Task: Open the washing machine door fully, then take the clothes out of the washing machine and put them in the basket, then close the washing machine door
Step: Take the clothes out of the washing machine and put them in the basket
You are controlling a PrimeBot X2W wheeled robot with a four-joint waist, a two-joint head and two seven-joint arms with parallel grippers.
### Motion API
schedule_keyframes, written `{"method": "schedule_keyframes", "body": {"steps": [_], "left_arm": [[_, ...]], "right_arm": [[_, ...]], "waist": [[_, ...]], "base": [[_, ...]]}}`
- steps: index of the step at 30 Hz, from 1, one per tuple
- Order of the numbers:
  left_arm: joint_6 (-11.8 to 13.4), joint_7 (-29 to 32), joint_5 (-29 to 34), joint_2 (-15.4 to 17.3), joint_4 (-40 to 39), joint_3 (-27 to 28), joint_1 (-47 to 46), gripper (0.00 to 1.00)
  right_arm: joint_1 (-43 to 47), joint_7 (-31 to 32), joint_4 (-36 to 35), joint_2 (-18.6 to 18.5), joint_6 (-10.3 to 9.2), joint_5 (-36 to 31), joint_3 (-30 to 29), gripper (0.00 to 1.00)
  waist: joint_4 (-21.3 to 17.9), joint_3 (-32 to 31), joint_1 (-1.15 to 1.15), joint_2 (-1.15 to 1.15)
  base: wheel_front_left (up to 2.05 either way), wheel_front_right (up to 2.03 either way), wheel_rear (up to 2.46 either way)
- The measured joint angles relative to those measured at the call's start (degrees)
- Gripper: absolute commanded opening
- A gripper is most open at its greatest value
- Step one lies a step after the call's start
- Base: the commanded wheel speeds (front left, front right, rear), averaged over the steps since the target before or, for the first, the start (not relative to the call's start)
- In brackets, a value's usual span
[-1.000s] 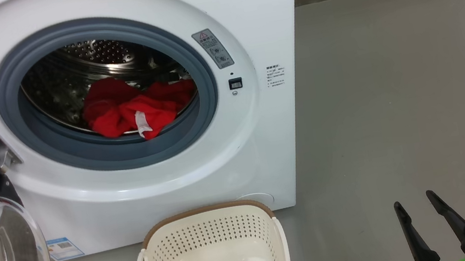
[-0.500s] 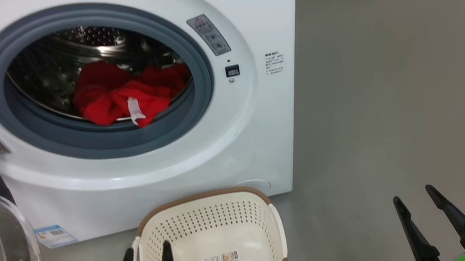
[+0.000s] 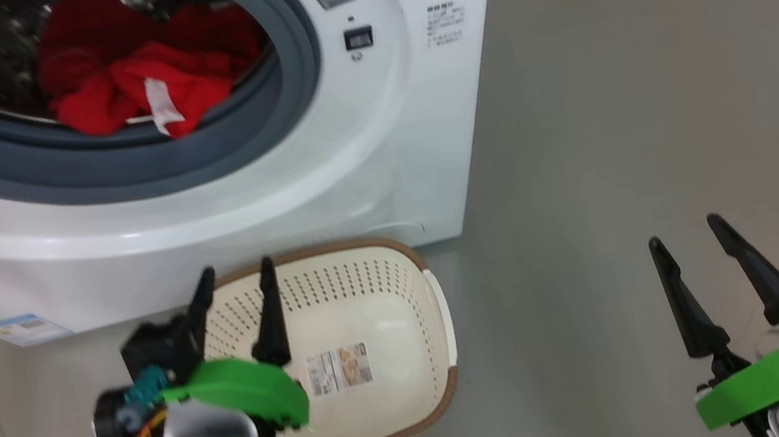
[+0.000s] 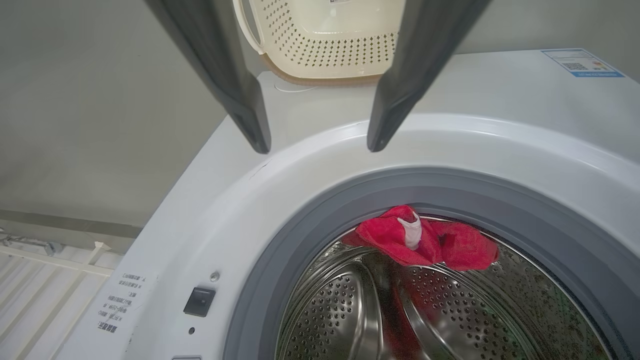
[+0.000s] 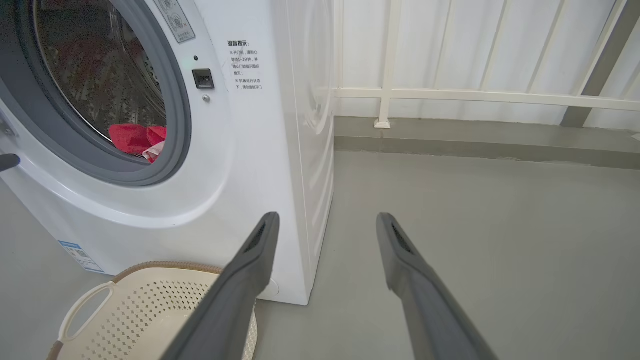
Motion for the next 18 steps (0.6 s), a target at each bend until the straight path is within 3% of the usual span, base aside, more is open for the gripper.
{"method": "schedule_keyframes", "body": {"steps": [6,18], "left_arm": [[-2.42,-0.09,-1.90,0.29,9.11,1.83,-10.45,1.00],[-4.46,-2.69,-3.68,3.66,20.39,5.41,-29.53,1.00]], "right_arm": [[-3.30,0.00,-0.89,-0.21,0.00,0.80,0.44,1.00],[-7.02,0.00,-1.72,-0.21,0.00,3.07,2.92,1.00]], "waist": [[-1.45,5.09,0.00,0.00],[-4.84,13.06,0.00,0.00]], "base": [[0.00,0.00,0.00],[0.00,0.00,0.00]]}}
